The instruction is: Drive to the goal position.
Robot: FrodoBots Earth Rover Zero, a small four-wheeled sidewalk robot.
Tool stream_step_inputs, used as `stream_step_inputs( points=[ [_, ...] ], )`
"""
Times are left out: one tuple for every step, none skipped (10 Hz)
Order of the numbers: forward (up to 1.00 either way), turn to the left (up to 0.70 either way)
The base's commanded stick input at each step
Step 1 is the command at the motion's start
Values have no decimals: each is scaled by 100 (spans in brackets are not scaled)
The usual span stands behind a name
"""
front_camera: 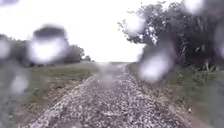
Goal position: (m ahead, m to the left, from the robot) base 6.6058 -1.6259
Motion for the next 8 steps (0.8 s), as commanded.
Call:
stream_step_inputs(
  points=[
    [70, -1],
    [70, -1],
    [70, -1],
    [70, -6],
    [70, -10],
    [70, -13],
    [70, -14],
    [70, -13]
  ],
)
